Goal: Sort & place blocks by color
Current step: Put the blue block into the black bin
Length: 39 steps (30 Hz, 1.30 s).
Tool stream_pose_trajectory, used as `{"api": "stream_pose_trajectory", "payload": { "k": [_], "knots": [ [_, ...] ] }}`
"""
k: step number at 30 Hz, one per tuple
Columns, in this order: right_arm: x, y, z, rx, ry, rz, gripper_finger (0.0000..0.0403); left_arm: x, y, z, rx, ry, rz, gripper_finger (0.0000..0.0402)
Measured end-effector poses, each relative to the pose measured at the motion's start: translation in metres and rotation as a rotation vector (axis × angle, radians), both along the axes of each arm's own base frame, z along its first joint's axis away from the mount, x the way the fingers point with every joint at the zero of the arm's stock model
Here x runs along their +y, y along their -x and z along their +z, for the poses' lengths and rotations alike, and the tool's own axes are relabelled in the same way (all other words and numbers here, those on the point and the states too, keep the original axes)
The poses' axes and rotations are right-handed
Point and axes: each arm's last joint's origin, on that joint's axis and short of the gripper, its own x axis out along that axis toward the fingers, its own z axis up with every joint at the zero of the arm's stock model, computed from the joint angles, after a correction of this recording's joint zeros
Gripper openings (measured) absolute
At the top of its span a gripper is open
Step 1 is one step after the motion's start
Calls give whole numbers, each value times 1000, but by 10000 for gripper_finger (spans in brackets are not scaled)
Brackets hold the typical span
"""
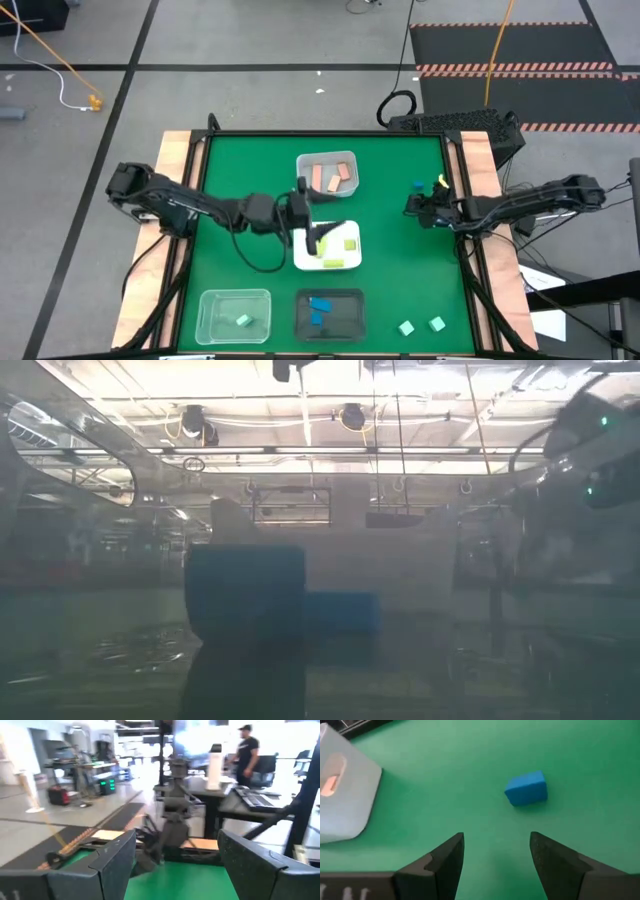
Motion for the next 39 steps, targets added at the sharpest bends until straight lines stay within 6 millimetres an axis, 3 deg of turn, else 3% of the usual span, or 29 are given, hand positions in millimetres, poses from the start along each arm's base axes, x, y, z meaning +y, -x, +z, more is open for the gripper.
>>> {"api": "stream_pose_trajectory", "payload": {
  "k": [4, 11, 18, 27, 33, 39],
  "knots": [
    [-2, 1, -9, -17, 14, 10, 214, 11, 3, 10, -49, 11, 39, 283],
    [-5, -6, 0, 5, 110, 79, 214, 18, 7, 16, -51, 10, 61, 282],
    [-5, -33, 30, -297, 236, 150, 214, 18, 8, 15, -41, 2, 61, 282],
    [-10, -43, 66, -619, 361, 98, 214, 19, 8, 15, -37, 7, 78, 282],
    [-14, -43, 77, -517, 555, 139, 214, 24, 7, 15, -37, 10, 111, 283],
    [-20, -48, 86, -320, 575, 125, 215, 28, 7, 15, -39, 13, 123, 282]
  ]
}}
